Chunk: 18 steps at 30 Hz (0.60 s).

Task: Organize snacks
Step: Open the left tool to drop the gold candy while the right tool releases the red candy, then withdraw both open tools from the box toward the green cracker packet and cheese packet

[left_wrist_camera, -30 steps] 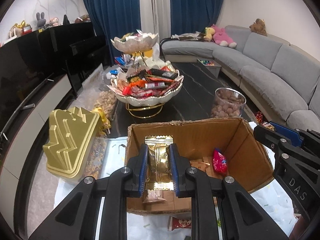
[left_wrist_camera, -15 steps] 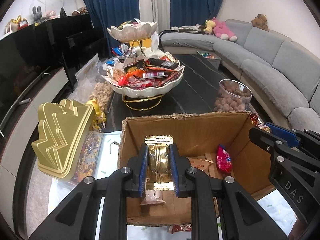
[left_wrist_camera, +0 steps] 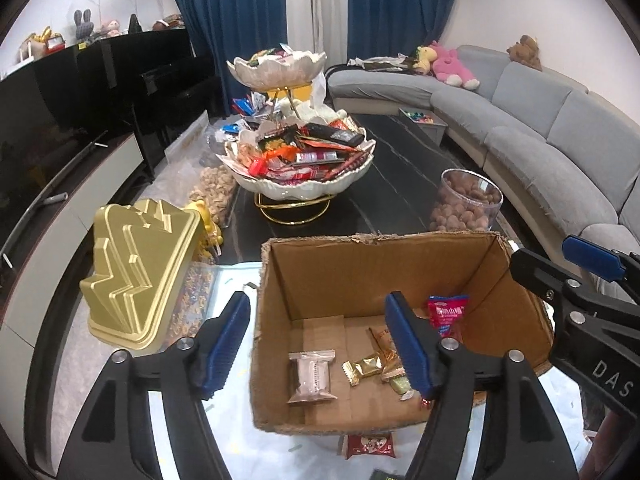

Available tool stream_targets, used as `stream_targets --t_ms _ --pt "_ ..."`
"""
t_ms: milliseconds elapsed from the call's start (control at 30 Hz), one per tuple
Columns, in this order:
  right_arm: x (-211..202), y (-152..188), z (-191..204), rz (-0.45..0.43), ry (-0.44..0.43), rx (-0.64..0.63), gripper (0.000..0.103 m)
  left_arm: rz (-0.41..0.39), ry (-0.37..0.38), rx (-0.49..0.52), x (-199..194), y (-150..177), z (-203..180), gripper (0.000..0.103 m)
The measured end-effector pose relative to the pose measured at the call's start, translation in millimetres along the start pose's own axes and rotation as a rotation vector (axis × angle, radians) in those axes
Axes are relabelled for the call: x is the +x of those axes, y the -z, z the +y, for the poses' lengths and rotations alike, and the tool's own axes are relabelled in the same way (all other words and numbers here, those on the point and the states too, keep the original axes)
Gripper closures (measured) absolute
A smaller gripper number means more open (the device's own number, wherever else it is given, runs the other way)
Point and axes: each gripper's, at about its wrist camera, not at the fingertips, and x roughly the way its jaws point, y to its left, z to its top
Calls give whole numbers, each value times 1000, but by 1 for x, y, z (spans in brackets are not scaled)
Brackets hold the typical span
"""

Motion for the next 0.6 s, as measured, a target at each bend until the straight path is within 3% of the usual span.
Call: stream_targets --t_ms 600 --pt "-55 9 4 -59 7 -18 38 -45 -15 -2 -56 10 7 31"
